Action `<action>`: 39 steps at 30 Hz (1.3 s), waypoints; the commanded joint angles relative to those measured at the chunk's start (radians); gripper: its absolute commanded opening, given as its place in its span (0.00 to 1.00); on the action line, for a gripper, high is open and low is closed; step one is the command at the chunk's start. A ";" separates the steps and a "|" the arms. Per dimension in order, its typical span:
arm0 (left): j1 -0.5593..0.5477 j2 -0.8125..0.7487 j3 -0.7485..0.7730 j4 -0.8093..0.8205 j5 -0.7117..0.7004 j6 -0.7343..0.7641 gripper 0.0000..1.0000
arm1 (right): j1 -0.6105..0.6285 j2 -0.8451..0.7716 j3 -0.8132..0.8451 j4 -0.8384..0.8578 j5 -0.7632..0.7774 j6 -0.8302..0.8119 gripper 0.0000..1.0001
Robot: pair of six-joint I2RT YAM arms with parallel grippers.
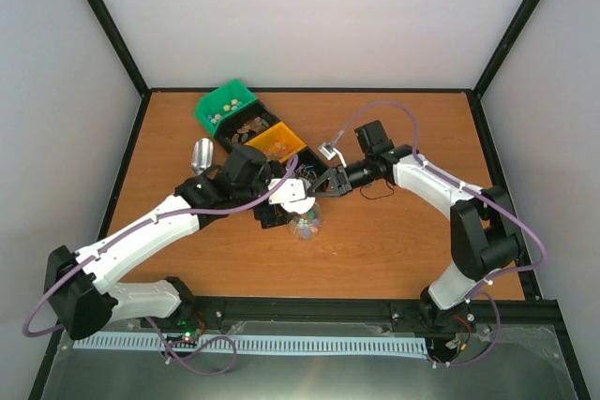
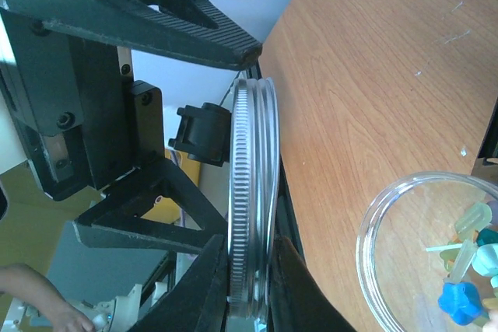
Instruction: Pack the candies
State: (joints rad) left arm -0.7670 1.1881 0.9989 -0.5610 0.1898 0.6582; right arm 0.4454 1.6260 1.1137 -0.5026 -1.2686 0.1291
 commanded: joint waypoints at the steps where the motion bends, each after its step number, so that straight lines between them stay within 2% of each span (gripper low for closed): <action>1: -0.028 0.020 0.055 0.000 0.043 -0.012 0.97 | -0.002 -0.006 -0.012 0.026 -0.019 0.026 0.03; 9: -0.047 0.033 0.050 -0.007 0.049 0.011 0.93 | -0.003 -0.016 -0.022 0.026 -0.020 0.024 0.03; 15: -0.065 0.031 0.038 0.001 0.030 0.034 0.98 | -0.007 -0.011 -0.022 0.024 -0.024 0.026 0.03; 29: -0.072 0.075 0.041 0.013 0.023 0.047 1.00 | -0.015 0.002 -0.014 0.013 -0.034 0.023 0.03; 39: -0.072 0.096 0.049 0.021 0.010 0.041 0.87 | -0.023 0.033 0.001 -0.010 -0.051 0.022 0.03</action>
State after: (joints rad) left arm -0.8158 1.2739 1.0111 -0.5354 0.1761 0.6861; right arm 0.4347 1.6451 1.0920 -0.5274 -1.2774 0.1486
